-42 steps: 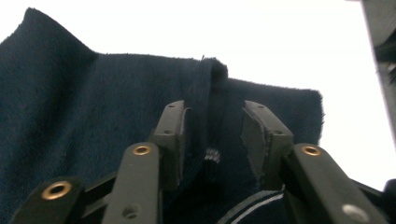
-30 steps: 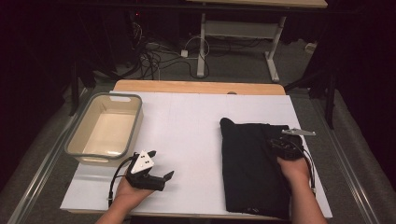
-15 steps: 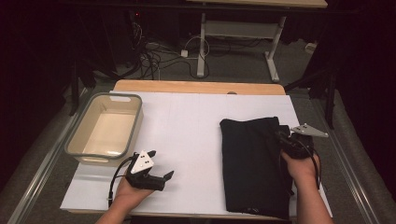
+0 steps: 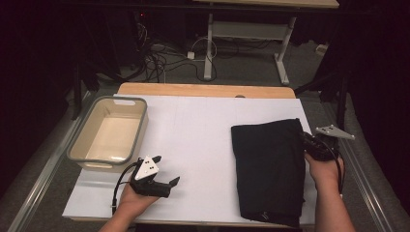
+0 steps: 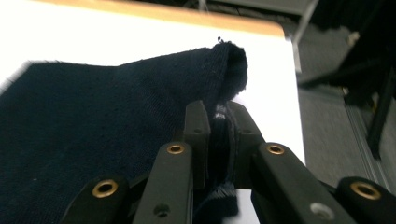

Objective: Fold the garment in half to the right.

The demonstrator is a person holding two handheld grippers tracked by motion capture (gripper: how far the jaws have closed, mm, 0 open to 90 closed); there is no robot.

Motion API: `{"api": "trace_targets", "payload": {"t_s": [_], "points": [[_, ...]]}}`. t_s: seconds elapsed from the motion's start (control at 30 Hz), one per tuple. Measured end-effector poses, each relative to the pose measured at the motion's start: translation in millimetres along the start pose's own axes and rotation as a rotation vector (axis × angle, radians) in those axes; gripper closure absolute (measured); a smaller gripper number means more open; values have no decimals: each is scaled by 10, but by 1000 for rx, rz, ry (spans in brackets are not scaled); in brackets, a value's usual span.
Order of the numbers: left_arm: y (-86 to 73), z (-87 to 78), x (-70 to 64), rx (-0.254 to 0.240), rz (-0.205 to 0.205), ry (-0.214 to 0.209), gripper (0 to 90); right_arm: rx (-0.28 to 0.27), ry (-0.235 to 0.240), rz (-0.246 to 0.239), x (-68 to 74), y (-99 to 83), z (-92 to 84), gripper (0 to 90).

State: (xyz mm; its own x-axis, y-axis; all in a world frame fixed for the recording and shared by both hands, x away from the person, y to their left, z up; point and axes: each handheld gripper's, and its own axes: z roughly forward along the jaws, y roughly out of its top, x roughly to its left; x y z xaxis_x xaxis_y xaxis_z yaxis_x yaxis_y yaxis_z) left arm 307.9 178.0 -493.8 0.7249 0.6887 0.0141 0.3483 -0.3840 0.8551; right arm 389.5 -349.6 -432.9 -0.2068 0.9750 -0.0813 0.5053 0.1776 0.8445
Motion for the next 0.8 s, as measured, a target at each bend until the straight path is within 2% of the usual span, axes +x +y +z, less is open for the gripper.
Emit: {"api": "trace_targets", "payload": {"t_s": [0.1,0.17,0.2,0.27,0.37,0.43,0.53,0.67,0.8], "points": [[0,1,-1,0,1,0,22,63,6,23,-61,-151,120,780],[0,1,0,0,0,0,22,65,16,42,-66,-174,107,685],[1,2,0,0,1,-1,22,50,25,47,-56,-160,65,648],[2,4,2,4,2,-2,22,17,38,23,-16,-128,-64,607],[0,1,2,1,-2,0,22,-1,64,1,39,-139,-267,551],[0,1,1,1,-2,1,22,-5,77,-8,79,-207,-396,518],[3,5,0,4,1,1,22,6,90,-15,151,-393,-575,500],[6,10,2,9,0,0,22,10,116,12,251,-754,-814,497],[7,11,1,11,-3,1,22,2,154,52,354,-1029,-1017,499]]}}
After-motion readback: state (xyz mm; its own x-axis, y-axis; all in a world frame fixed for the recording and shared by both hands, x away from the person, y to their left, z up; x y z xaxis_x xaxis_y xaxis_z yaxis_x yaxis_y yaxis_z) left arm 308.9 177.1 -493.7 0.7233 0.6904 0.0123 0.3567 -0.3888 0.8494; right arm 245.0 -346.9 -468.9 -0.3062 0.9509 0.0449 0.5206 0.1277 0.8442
